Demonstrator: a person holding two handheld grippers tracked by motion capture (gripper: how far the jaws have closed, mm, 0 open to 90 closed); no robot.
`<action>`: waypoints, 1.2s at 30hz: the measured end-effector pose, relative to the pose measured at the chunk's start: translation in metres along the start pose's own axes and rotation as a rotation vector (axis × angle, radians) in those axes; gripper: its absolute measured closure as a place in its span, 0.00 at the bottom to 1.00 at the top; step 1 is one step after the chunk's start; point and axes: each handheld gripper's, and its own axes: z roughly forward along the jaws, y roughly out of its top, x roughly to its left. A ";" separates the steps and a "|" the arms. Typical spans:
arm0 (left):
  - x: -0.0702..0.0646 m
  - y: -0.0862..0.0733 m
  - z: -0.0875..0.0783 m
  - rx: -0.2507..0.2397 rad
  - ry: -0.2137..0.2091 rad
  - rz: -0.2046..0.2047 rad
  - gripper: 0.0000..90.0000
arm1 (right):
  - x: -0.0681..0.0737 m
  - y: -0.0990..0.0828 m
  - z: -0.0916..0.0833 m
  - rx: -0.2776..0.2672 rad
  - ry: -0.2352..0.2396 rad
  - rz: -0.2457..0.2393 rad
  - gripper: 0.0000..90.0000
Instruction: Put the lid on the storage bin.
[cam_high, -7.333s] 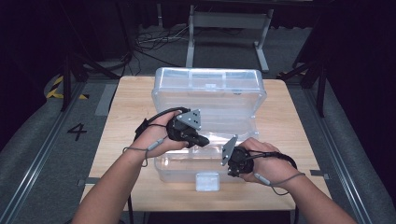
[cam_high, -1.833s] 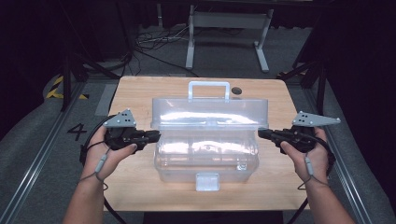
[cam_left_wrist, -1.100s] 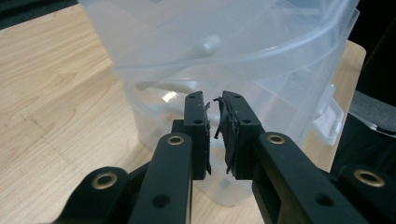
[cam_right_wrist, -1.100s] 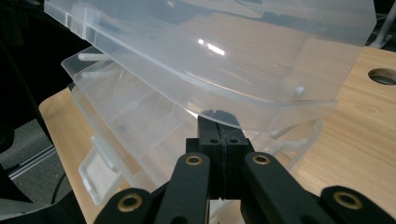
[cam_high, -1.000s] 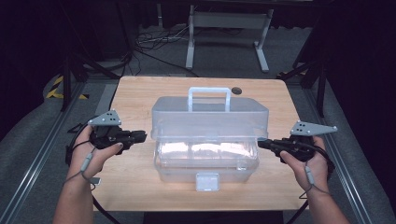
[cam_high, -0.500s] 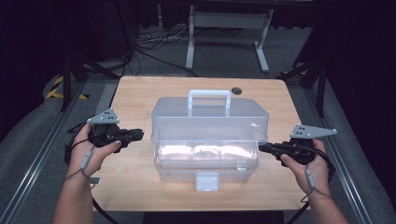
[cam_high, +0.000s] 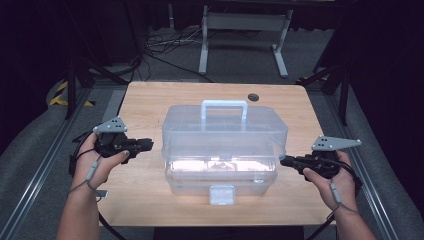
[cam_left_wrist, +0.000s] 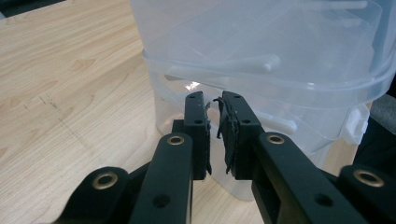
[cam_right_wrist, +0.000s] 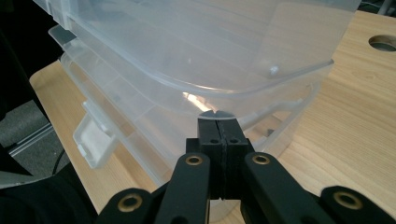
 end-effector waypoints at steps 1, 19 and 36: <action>0.000 0.000 0.000 0.001 0.000 0.001 0.90 | 0.000 0.000 0.001 0.011 -0.002 -0.004 1.00; -0.002 0.000 0.002 0.015 0.003 0.007 0.90 | 0.004 -0.006 0.004 0.102 0.006 -0.064 1.00; 0.000 -0.001 0.001 0.020 0.012 -0.003 0.89 | 0.006 -0.011 0.008 0.166 0.016 -0.106 1.00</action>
